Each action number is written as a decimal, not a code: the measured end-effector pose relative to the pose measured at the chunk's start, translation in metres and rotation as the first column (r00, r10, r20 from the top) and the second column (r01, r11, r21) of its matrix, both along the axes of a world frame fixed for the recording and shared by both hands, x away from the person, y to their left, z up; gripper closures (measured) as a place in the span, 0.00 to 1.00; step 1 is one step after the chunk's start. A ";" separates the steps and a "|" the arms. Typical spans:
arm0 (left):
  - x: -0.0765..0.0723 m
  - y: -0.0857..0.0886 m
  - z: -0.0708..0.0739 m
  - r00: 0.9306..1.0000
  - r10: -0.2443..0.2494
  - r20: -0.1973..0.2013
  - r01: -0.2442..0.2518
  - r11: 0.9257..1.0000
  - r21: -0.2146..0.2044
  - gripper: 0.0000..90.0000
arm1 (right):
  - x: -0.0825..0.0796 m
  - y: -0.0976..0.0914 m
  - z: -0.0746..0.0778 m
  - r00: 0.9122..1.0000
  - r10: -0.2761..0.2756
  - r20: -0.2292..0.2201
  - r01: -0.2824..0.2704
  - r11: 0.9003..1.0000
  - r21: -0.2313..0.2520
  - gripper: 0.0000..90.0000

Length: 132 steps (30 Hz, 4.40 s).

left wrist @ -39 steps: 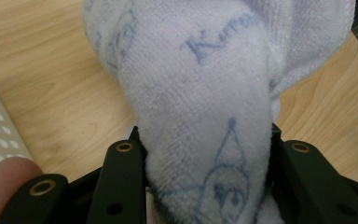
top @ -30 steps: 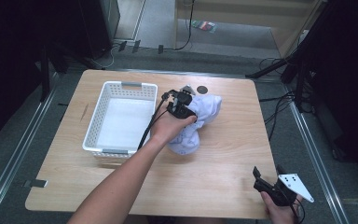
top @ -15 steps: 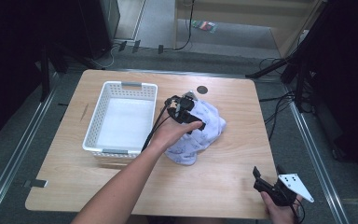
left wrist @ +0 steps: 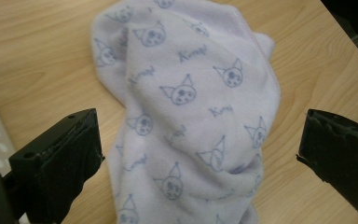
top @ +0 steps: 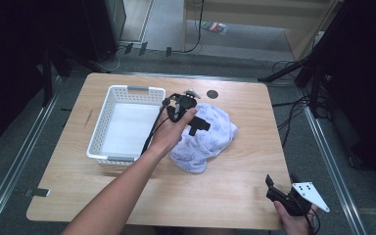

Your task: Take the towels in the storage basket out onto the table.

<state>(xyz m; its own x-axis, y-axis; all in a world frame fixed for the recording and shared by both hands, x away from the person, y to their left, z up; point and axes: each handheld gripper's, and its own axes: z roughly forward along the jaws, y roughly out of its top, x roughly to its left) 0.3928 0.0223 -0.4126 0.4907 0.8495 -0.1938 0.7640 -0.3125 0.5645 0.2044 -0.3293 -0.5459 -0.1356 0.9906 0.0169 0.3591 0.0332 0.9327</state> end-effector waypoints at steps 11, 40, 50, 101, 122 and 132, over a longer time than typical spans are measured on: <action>-0.008 0.037 0.019 0.997 0.040 0.070 -0.039 0.999 -0.011 0.00 | 0.000 0.000 0.000 1.000 -0.002 -0.003 0.002 1.000 -0.004 0.15; -0.041 0.132 0.021 0.966 0.178 0.186 -0.170 0.984 -0.058 0.00 | 0.001 0.001 0.000 1.000 -0.011 -0.012 0.011 1.000 -0.010 0.16; -0.058 0.165 0.019 0.950 0.216 0.227 -0.199 0.975 -0.094 0.00 | 0.001 0.001 0.000 1.000 -0.013 -0.013 0.013 1.000 -0.010 0.16; -0.160 0.298 -0.044 0.815 0.435 0.382 -0.352 0.896 -0.269 0.00 | 0.002 0.001 0.000 1.000 -0.016 -0.017 0.016 1.000 -0.012 0.16; -0.186 0.349 -0.096 0.758 0.552 0.348 -0.492 0.834 -0.250 0.00 | 0.002 0.001 0.000 1.000 -0.021 -0.021 0.021 1.000 -0.013 0.16; -0.194 0.355 -0.120 0.758 0.565 0.325 -0.528 0.825 -0.202 0.00 | 0.002 0.001 0.000 1.000 -0.022 -0.021 0.021 1.000 -0.013 0.16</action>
